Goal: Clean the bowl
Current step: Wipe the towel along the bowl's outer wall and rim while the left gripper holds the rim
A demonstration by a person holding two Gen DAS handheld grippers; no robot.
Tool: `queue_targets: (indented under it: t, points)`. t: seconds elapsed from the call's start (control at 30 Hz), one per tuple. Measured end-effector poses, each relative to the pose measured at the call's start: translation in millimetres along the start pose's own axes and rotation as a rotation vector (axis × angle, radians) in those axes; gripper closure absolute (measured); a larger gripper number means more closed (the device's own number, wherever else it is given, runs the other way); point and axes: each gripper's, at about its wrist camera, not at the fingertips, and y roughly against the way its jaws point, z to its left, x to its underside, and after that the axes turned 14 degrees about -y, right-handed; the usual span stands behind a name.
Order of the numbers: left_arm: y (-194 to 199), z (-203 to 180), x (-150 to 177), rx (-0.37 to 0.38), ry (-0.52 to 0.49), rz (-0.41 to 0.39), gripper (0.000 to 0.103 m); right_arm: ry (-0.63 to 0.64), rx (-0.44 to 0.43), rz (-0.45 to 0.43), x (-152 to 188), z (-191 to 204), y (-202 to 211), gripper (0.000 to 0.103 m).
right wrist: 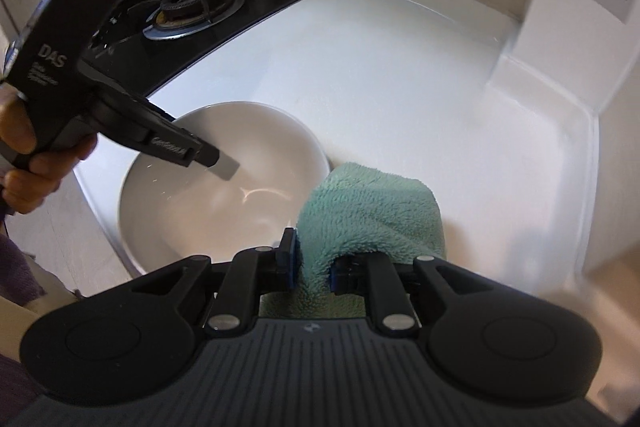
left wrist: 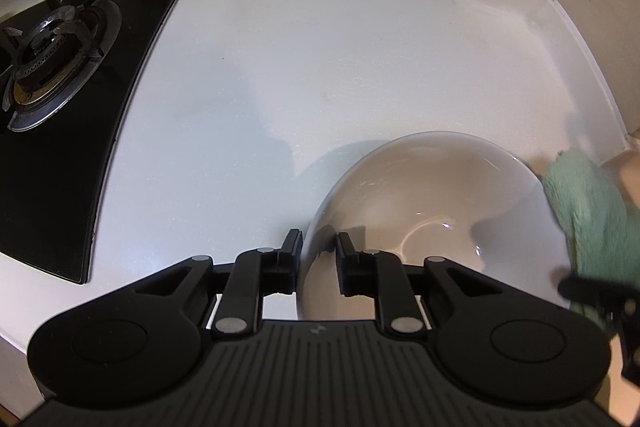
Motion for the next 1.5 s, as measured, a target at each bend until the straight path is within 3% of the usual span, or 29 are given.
queue_targets:
  t: [0.23, 0.33, 0.5, 0.63, 0.77, 0.97, 1.13, 1.33, 1.5]
  points:
    - [3.1, -0.2, 2.7, -0.003, 0.016, -0.003, 0.083, 0.068, -0.035, 0.019, 25.3, 20.1, 16.0, 0.087]
    - [5.6, 2.6, 6.2, -0.007, 0.03, -0.005, 0.084, 0.144, -0.007, 0.045, 31.8, 24.8, 15.2, 0.091]
    - [5.5, 9.2, 6.6, -0.04, 0.056, -0.013, 0.085, 0.5, 0.251, 0.061, 21.3, 38.1, -19.9, 0.092]
    - [5.6, 15.1, 4.6, -0.057, 0.073, -0.017, 0.085, 0.632, 0.302, 0.084, -0.7, 40.9, -58.6, 0.092]
    - [5.5, 17.5, 2.8, -0.068, 0.093, -0.02, 0.085, 0.72, 0.274, 0.126, -9.0, 54.5, -83.7, 0.092]
    - [6.1, 14.6, 2.7, -0.087, 0.09, -0.024, 0.085, 0.803, 0.251, 0.143, 22.1, 77.3, -72.1, 0.092]
    - [6.3, 13.1, 1.3, -0.094, 0.09, -0.022, 0.085, 0.742, 0.182, 0.136, 43.6, 88.1, -49.6, 0.092]
    - [6.9, 10.5, 2.7, -0.107, 0.08, -0.027, 0.085, 0.639, 0.016, 0.069, 66.7, 116.5, -33.8, 0.092]
    - [7.1, 10.3, 3.8, -0.105, 0.059, -0.023, 0.087, 0.56, -0.046, -0.005, 55.9, 137.1, -47.4, 0.094]
